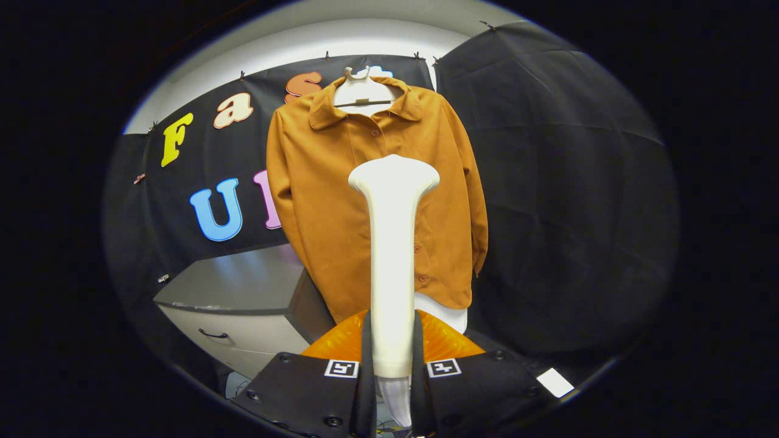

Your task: Iron the clothes twice with a garment steamer, once on the left side and once on the right side.

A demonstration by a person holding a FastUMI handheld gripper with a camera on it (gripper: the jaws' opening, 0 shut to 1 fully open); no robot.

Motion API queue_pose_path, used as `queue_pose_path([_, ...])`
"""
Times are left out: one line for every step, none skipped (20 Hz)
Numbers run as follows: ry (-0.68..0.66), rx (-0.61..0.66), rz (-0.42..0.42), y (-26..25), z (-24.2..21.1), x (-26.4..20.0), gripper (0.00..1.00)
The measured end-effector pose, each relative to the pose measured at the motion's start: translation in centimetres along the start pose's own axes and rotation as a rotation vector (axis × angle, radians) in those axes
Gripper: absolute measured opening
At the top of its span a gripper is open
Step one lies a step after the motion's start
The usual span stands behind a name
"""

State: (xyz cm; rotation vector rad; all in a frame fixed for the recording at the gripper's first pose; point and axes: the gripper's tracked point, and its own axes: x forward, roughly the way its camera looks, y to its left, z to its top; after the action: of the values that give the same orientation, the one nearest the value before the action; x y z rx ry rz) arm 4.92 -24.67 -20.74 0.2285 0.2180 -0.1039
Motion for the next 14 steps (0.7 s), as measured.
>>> queue_pose_path([-0.017,-0.002,0.004,0.7,1.0,-0.1,0.26])
queue_pose_path([-0.032,-0.007,0.007,1.3,1.9,-0.2,0.26])
queue_pose_path([-0.051,-0.014,0.009,1.5,3.3,-0.4,0.26])
queue_pose_path([-0.065,-0.021,0.009,2.0,4.2,-0.3,0.26])
queue_pose_path([-0.083,-0.026,0.009,2.6,5.3,-0.3,0.26])
queue_pose_path([-0.100,-0.027,0.010,3.4,6.4,-0.4,0.26])
queue_pose_path([-0.118,-0.031,0.012,4.2,7.5,-0.5,0.26])
queue_pose_path([-0.129,-0.032,0.016,5.1,8.3,-0.5,0.26])
queue_pose_path([-0.144,-0.027,0.021,6.0,9.5,-0.6,0.26])
queue_pose_path([-0.157,-0.024,0.029,7.0,10.6,-0.8,0.26])
queue_pose_path([-0.173,-0.023,0.039,8.1,11.8,-1.1,0.26])
queue_pose_path([-0.189,-0.023,0.050,9.8,12.6,-1.4,0.26])
queue_pose_path([-0.207,-0.024,0.063,11.1,13.8,-1.9,0.26])
queue_pose_path([-0.222,-0.026,0.078,12.3,14.7,-2.4,0.26])
